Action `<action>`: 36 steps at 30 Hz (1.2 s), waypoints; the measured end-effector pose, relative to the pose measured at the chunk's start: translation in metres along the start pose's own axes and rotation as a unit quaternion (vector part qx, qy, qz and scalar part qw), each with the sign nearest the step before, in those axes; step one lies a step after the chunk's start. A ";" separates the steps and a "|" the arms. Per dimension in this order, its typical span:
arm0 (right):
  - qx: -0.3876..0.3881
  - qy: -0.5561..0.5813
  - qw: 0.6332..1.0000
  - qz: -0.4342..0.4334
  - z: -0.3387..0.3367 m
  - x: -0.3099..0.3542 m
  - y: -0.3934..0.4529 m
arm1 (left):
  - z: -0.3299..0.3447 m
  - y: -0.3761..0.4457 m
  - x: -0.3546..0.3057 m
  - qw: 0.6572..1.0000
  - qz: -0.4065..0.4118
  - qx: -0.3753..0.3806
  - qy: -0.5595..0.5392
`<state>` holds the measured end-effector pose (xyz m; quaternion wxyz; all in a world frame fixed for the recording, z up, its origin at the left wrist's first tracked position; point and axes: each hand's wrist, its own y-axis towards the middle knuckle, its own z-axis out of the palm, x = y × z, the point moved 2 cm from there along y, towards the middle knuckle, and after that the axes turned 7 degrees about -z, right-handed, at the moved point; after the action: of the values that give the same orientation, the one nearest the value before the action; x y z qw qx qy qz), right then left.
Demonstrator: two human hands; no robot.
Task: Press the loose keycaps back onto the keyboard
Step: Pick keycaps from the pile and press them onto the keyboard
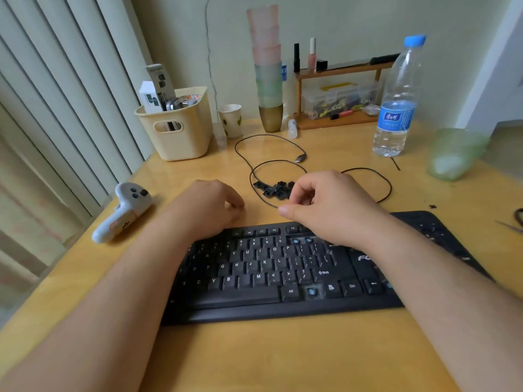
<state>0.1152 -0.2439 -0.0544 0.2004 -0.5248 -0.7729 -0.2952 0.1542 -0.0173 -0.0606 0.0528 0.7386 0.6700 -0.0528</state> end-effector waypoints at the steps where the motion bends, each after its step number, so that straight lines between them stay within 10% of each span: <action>1: -0.004 0.002 1.000 -0.007 -0.001 0.000 0.000 | -0.002 -0.002 -0.003 1.000 0.001 -0.019 -0.018; 14: -0.029 0.047 0.983 -0.174 0.003 0.003 0.002 | -0.006 -0.037 -0.049 0.898 0.079 0.052 -0.429; 36: -0.159 0.096 0.969 -0.161 -0.004 -0.002 0.003 | -0.003 -0.035 -0.049 0.846 0.094 0.063 -0.522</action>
<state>0.1185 -0.2472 -0.0518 0.1372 -0.3881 -0.7674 -0.4917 0.1151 -0.0615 -0.0506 0.3527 0.6637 0.4659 -0.4669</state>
